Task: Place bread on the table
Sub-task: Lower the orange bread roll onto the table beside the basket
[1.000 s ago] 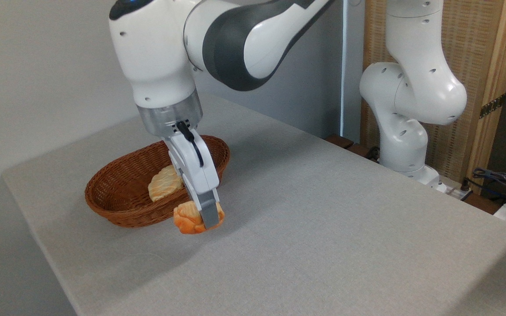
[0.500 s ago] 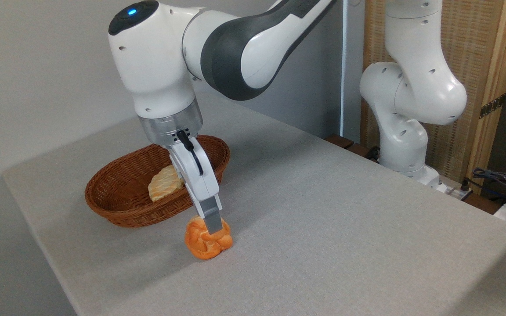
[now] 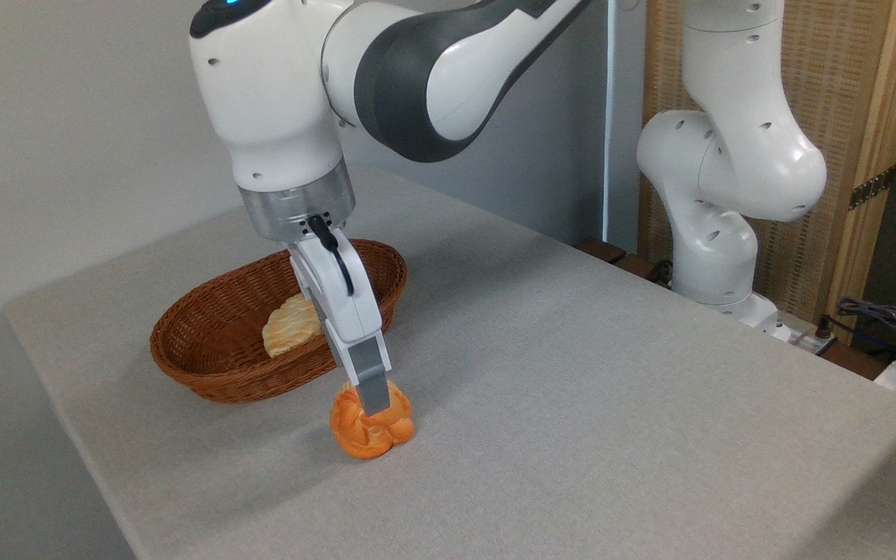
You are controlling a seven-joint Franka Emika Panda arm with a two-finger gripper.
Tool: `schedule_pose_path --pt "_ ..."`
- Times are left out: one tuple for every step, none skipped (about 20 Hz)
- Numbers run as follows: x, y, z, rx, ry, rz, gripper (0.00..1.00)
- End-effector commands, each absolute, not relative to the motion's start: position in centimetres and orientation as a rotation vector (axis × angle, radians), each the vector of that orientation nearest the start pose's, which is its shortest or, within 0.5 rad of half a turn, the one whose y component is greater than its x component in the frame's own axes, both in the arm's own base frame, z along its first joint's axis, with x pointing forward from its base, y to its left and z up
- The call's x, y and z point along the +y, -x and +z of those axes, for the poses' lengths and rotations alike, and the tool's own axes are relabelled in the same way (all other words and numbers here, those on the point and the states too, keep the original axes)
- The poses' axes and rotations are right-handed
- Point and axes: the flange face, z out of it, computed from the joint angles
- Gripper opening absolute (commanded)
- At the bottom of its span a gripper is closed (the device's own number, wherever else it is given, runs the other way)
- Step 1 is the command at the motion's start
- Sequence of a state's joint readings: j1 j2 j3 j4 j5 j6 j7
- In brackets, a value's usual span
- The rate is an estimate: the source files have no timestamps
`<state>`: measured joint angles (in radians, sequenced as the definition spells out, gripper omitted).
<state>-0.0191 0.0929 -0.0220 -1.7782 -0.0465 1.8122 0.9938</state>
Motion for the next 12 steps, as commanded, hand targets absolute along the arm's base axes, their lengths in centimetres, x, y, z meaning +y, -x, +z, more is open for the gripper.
schedule_pose_path --pt "-2.8 -58.9 53.6 1.57 2.766 -0.082 1.0" --pt "-2.7 -59.0 53.9 1.56 2.768 -0.091 1.0" --pt "-2.7 -59.1 54.4 1.541 2.771 -0.105 1.0" --pt "-2.7 -59.2 54.9 1.495 2.792 -0.119 1.0" --pt "-2.6 -59.2 55.0 1.458 2.811 -0.121 1.0" --pt "-2.5 -59.2 54.9 1.375 2.851 -0.114 1.0" --pt "-2.4 -59.2 55.1 1.296 2.887 -0.116 1.0" --pt "-2.3 -59.3 55.0 1.267 2.901 -0.116 1.0" --pt "-1.6 -59.4 55.1 1.213 2.921 -0.133 1.0" --pt "-0.9 -59.4 55.2 1.192 2.931 -0.14 1.0" --pt "-0.9 -59.4 55.1 1.192 2.932 -0.137 1.0" --pt "-0.6 -59.4 55.1 1.189 2.933 -0.138 1.0"
